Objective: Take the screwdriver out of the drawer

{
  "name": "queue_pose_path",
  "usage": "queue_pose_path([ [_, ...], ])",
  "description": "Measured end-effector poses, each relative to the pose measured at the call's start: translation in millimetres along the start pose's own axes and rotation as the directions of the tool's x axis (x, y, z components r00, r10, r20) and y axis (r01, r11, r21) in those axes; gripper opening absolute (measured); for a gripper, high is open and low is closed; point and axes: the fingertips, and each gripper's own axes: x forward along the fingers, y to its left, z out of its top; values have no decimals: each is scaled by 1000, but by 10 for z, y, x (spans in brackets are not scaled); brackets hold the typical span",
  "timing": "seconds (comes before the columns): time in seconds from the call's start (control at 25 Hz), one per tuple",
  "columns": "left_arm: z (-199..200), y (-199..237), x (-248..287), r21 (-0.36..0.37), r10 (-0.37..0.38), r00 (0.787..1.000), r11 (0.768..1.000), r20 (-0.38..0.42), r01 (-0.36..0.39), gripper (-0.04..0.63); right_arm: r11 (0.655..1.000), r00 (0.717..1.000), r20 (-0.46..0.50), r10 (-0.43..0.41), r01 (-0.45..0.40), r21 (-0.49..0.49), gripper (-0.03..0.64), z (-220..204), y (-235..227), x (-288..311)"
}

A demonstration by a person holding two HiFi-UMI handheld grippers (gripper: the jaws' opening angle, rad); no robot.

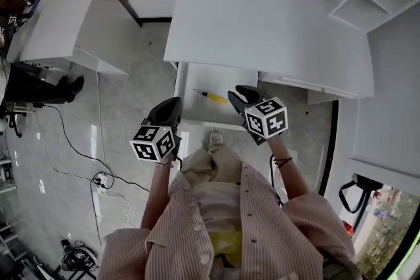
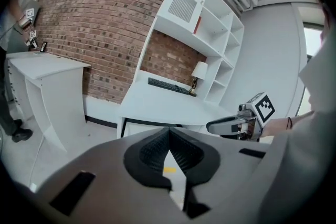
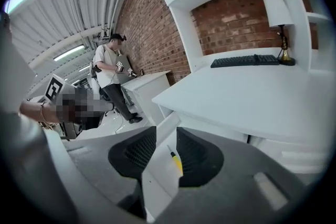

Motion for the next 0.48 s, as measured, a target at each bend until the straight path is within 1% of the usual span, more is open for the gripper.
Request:
queue_pose_path([
  [0.24,-103,201,242,-9,9,997,1000,-81,-10,-2,998,991,-123,60,-62,-12,114,-158,-87,424],
  [0.48,-239,375,483,-29,-3,986,1000,-165,-2,-2,995,966,-249,69,-84,-53,114,-409,-208,822],
])
